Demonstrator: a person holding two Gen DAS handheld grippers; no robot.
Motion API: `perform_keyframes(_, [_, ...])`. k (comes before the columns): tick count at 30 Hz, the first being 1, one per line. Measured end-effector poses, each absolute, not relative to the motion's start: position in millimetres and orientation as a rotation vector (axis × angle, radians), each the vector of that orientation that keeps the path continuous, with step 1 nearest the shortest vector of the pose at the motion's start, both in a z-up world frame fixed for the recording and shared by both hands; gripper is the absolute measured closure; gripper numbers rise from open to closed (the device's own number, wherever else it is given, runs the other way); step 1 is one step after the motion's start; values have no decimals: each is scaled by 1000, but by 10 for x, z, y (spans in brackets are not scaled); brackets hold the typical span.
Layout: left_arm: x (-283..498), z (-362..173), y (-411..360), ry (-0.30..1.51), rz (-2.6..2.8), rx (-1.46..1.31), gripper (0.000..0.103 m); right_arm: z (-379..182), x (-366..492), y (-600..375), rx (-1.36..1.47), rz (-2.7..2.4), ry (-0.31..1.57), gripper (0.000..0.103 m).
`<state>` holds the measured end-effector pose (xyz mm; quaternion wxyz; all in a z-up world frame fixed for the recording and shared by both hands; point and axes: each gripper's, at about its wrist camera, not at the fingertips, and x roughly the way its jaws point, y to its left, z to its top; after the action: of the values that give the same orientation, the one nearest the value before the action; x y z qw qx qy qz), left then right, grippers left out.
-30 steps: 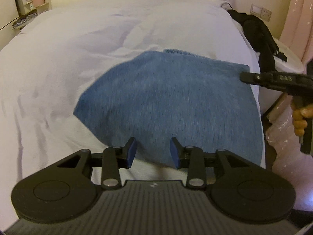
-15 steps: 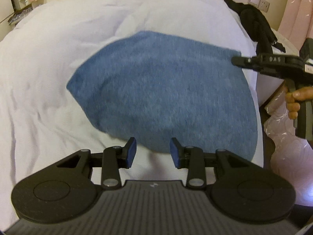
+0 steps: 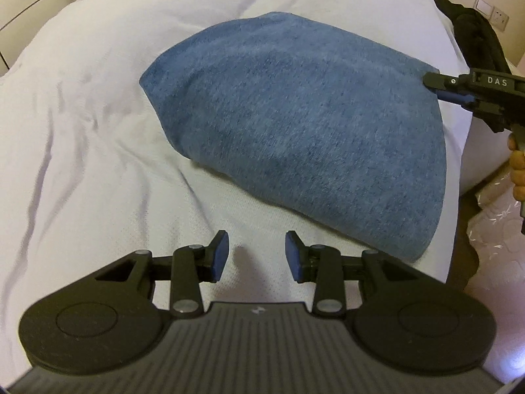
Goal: Fold clothes
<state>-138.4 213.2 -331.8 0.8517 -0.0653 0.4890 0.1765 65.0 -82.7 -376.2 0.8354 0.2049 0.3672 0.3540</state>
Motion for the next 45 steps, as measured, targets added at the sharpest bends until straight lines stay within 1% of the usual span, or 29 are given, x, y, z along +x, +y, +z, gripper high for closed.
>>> perform_keyframes(11, [-1316, -3324, 2094, 1034, 408, -128, 70, -3760, 671, -833, 413, 758, 781, 80])
perform_keyframes(19, [-1249, -3314, 2113, 1032, 503, -65, 70, -3757, 706, -826, 376, 767, 782, 80])
perform_keyframes(29, [-1264, -3336, 2108, 1044, 559, -29, 66, -3737, 707, -828, 366, 767, 788, 80])
perform_keyframes(30, [-1268, -3332, 2110, 1042, 559, -30, 66, -3730, 703, -829, 365, 767, 785, 80])
perform_keyframes(31, [-1272, -3327, 2109, 1040, 558, -31, 66, -3722, 698, -825, 362, 770, 780, 86])
perform_keyframes(32, [-1277, -3321, 2107, 1037, 556, -31, 66, -3706, 687, -818, 353, 775, 769, 94])
perform_keyframes(33, [-1280, -3312, 2104, 1034, 554, -31, 66, -3682, 672, -811, 340, 777, 751, 96])
perform_keyframes(34, [-1282, -3302, 2099, 1031, 550, -31, 66, -3651, 658, -810, 330, 783, 732, 102])
perform_keyframes(39, [-1271, -3277, 2069, 1029, 547, -26, 66, -3538, 645, -860, 324, 797, 674, 103])
perform_keyframes(42, [-1267, -3254, 2053, 1030, 537, -37, 66, -3581, 671, -913, 295, 699, 664, 103])
perform_keyframes(43, [-1258, -3248, 2046, 1032, 538, -34, 66, -3619, 717, -975, 308, 669, 674, 103])
perform_keyframes(45, [-1236, -3245, 2038, 1034, 539, -30, 65, -3720, 843, -1146, 428, 694, 736, 103])
